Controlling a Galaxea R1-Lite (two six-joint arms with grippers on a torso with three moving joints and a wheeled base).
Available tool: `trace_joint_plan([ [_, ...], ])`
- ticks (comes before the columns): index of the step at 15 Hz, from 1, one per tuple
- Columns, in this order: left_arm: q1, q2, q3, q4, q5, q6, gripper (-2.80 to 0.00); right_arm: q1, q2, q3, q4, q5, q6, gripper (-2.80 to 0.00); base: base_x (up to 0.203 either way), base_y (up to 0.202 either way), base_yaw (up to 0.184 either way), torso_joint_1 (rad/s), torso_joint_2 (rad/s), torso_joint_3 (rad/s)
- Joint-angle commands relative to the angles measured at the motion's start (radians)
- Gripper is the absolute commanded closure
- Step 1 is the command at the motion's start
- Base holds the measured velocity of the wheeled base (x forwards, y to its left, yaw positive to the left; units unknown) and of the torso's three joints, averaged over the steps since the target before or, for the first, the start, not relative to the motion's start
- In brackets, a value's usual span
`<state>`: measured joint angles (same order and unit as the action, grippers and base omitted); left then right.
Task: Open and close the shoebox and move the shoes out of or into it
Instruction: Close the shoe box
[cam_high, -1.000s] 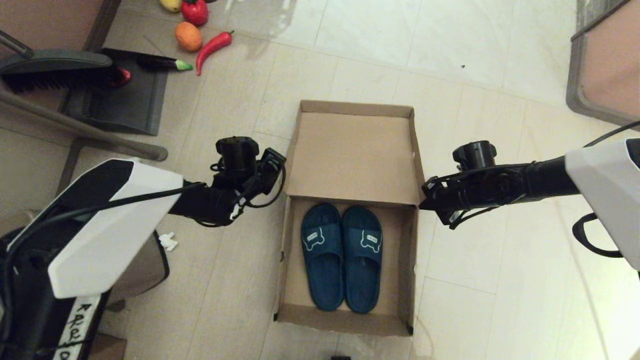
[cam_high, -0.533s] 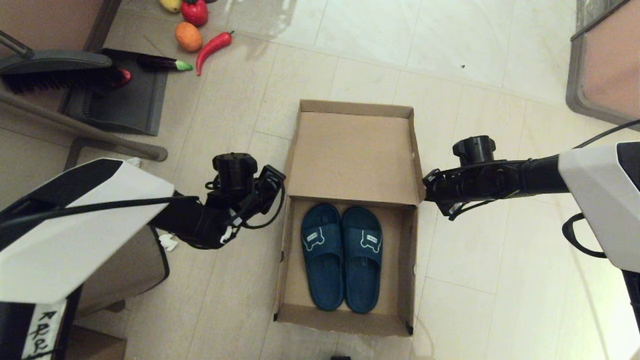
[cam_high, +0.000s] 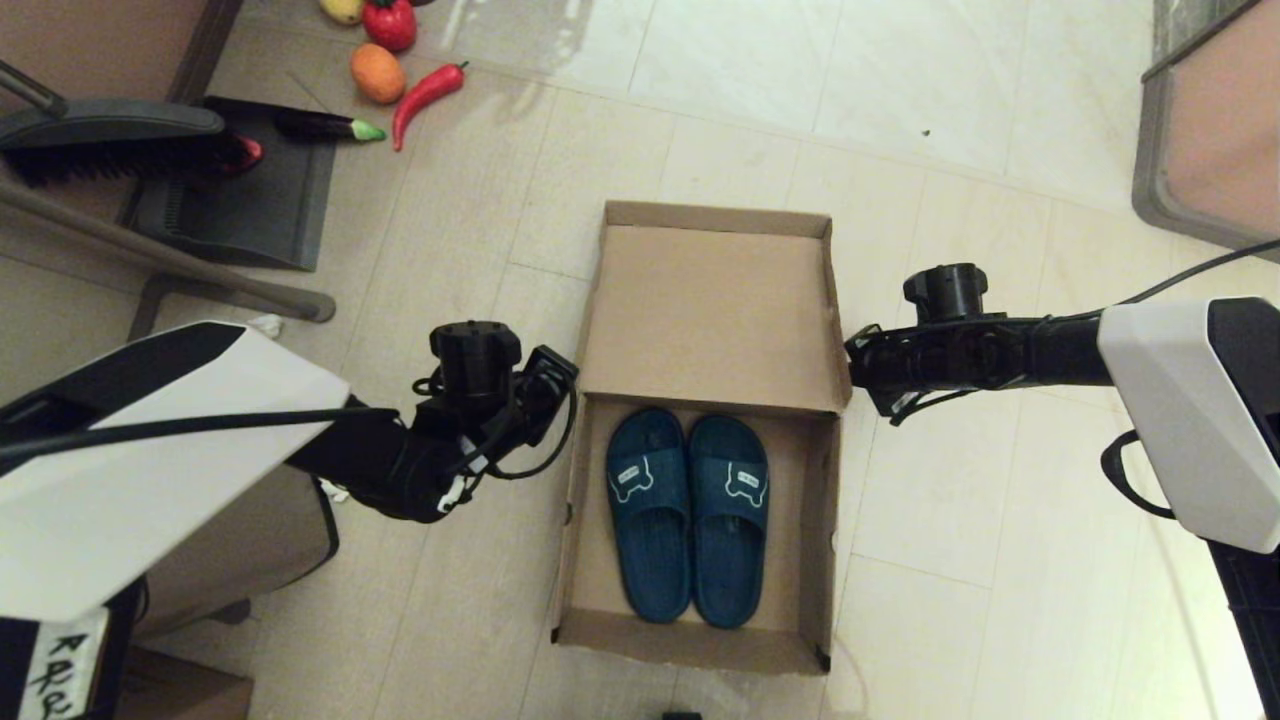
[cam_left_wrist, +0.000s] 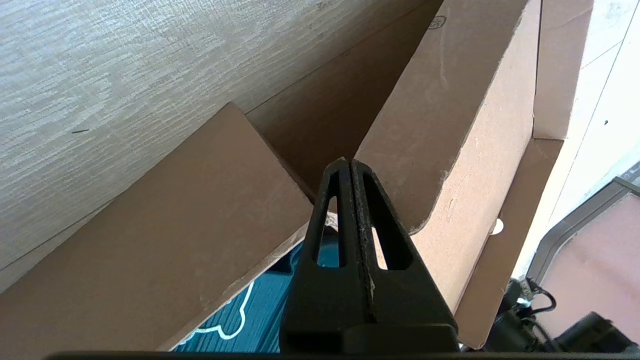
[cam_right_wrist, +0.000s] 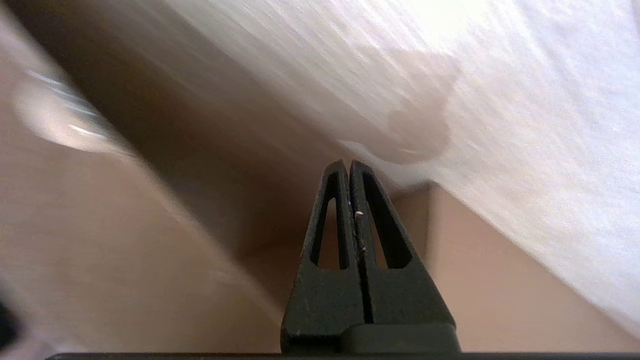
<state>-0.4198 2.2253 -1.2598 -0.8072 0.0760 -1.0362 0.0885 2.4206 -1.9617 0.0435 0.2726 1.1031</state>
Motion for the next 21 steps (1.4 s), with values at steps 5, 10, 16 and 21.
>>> trace_joint_plan([
  [5,-0.001,-0.002,0.013,-0.003,0.026,-0.007,0.00,-0.015,-0.017,-0.001,-0.107,0.070,0.105,0.00,0.000,0.000,0.000,0.000,0.00,0.000],
  [10,-0.001,0.004,0.034,-0.004,0.024,-0.004,0.00,-0.041,-0.011,0.001,-0.179,0.212,0.224,0.00,0.000,0.000,0.000,0.000,0.00,0.000],
  [16,-0.001,0.019,0.002,-0.004,0.018,-0.002,0.00,-0.061,-0.012,0.003,-0.191,0.306,0.319,0.00,0.000,0.000,0.000,0.000,0.00,0.000],
  [21,-0.001,0.006,-0.021,-0.001,0.016,-0.002,0.00,-0.062,-0.023,0.003,-0.194,0.380,0.348,0.00,0.000,0.000,0.000,0.000,0.00,0.000],
])
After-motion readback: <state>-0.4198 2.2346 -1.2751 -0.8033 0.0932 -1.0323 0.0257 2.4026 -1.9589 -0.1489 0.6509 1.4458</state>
